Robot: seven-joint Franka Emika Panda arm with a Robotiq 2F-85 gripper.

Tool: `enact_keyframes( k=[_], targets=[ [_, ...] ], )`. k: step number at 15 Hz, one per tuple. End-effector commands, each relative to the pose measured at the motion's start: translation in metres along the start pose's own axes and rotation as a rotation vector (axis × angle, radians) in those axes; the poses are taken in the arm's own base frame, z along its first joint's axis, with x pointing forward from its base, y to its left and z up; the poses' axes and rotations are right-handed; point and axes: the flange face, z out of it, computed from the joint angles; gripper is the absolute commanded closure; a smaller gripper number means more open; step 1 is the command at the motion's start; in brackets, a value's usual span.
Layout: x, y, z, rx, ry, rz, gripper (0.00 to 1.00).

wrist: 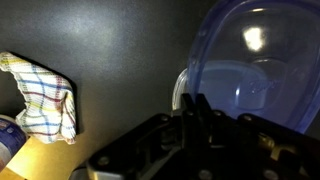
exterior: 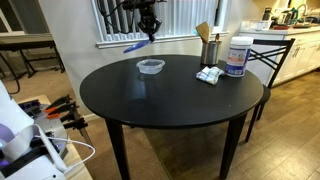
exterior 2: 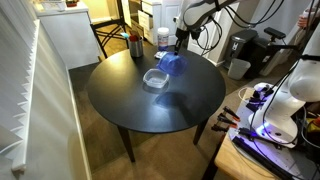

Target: Put the blue lid on the clear bowl.

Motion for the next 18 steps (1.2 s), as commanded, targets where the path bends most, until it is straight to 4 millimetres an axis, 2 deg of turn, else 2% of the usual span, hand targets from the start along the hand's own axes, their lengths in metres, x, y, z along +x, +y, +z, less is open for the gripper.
enact_keyframes(
  k=[1,7,10,13,18],
  targets=[
    [0.012,0.014,-0.003,0.003,-0.026,0.015,0.98],
    [-0.001,0.031,0.003,-0.033,-0.046,-0.01,0.98],
    [0.001,0.045,0.005,-0.042,-0.063,-0.023,0.98],
    [0.01,0.057,-0.001,-0.079,-0.064,-0.041,0.98],
    [0.048,0.073,-0.014,-0.117,-0.053,-0.089,0.98]
  ],
)
